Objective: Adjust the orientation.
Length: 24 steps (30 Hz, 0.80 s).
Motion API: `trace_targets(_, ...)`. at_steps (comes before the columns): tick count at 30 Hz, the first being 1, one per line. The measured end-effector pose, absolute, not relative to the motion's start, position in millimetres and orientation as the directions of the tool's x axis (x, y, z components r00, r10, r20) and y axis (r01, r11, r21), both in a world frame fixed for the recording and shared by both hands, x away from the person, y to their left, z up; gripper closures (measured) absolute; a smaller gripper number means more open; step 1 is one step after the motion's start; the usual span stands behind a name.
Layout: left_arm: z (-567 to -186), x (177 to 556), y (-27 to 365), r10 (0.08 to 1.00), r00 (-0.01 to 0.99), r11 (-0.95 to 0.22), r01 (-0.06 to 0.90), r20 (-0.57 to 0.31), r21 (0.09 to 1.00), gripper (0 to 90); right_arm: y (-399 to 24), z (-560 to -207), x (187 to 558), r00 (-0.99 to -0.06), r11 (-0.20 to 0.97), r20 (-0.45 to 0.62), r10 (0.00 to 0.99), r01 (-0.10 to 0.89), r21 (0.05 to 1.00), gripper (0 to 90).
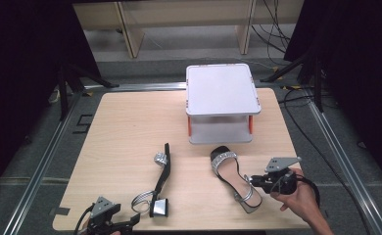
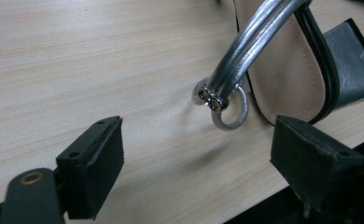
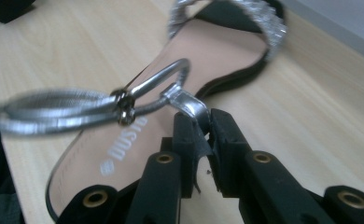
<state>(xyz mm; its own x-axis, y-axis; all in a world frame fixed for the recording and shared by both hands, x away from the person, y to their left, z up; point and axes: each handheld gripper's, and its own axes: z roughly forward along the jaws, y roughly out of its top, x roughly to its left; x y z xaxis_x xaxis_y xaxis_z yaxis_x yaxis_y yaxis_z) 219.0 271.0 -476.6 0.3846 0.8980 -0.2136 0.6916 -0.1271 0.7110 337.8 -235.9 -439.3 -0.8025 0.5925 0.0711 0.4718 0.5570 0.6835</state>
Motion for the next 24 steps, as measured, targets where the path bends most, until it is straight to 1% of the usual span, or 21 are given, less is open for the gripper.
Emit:
trace_targets(2,-477,219,271,0.900,0.381,-0.126,0.694,-0.213,0.709,16.6,-244,-438,347,-0.778,0.546,0.065,0.624,0.494,0.677,83.7)
trace_targets(5,-476,219,271,0.901,0.378,-0.124,0.696,-0.214,0.708,16.6,-249,-438,352,-0.766,0.542,0.056,0.640,0.503,0.674,84.3)
trace_targets(6,-476,219,272,0.901,0.381,-0.130,0.695,-0.209,0.707,16.6,-253,-437,352,-0.749,0.537,0.040,0.661,0.510,0.672,81.4)
trace_targets(7,-477,219,272,0.899,0.381,-0.126,0.694,-0.214,0.709,16.6,-254,-435,350,-0.736,0.549,0.021,0.676,0.523,0.652,76.9)
trace_targets(8,-477,219,272,0.899,0.381,-0.126,0.694,-0.214,0.709,16.6,-254,-435,350,-0.736,0.549,0.021,0.676,0.523,0.652,76.9)
trace_targets(9,-477,219,272,0.900,0.378,-0.122,0.697,-0.217,0.707,16.6,-256,-431,348,-0.736,0.579,0.000,0.677,0.533,0.616,70.2)
trace_targets(10,-477,219,272,0.900,0.379,-0.124,0.696,-0.216,0.707,16.6,-258,-426,345,-0.715,0.576,-0.013,0.699,0.552,0.602,62.6)
trace_targets(11,-477,219,272,0.900,0.378,-0.123,0.696,-0.216,0.707,16.6,-258,-420,342,-0.683,0.547,-0.018,0.730,0.568,0.615,59.5)
trace_targets(12,-477,219,272,0.900,0.379,-0.123,0.696,-0.216,0.707,16.6,-259,-407,337,-0.656,0.525,-0.035,0.754,0.570,0.632,51.7)
trace_targets(13,-477,220,272,0.897,0.385,-0.128,0.694,-0.215,0.708,16.6,-259,-407,337,-0.656,0.525,-0.035,0.754,0.570,0.632,51.7)
trace_targets(14,-477,219,272,0.900,0.377,-0.122,0.697,-0.217,0.707,16.6,-251,-395,332,-0.619,0.477,-0.027,0.785,0.576,0.664,42.7)
trace_targets(16,-477,219,272,0.903,0.369,-0.113,0.698,-0.219,0.707,16.6,-241,-387,335,-0.658,0.489,-0.028,0.752,0.530,0.693,37.8)
trace_targets(18,-477,219,272,0.904,0.369,-0.113,0.697,-0.218,0.708,16.6,-224,-387,339,-0.683,0.478,0.033,0.730,0.545,0.688,36.5)
trace_targets(19,-477,219,272,0.904,0.369,-0.113,0.697,-0.218,0.708,16.6,-224,-387,339,-0.683,0.478,0.033,0.730,0.545,0.688,36.5)
trace_targets(20,-477,220,272,0.904,0.369,-0.112,0.695,-0.218,0.710,16.6,-208,-391,346,-0.707,0.507,0.039,0.706,0.543,0.669,35.6)
trace_targets(21,-477,220,272,0.904,0.369,-0.112,0.695,-0.218,0.710,16.6,-208,-391,346,-0.707,0.507,0.039,0.706,0.543,0.669,35.6)
trace_targets(22,-476,220,272,0.903,0.370,-0.113,0.695,-0.218,0.710,16.6,-193,-398,353,-0.720,0.550,0.006,0.694,0.536,0.640,34.4)
trace_targets(24,-477,220,272,0.903,0.371,-0.115,0.695,-0.217,0.710,16.6,-183,-406,358,-0.742,0.590,0.001,0.670,0.534,0.606,33.8)
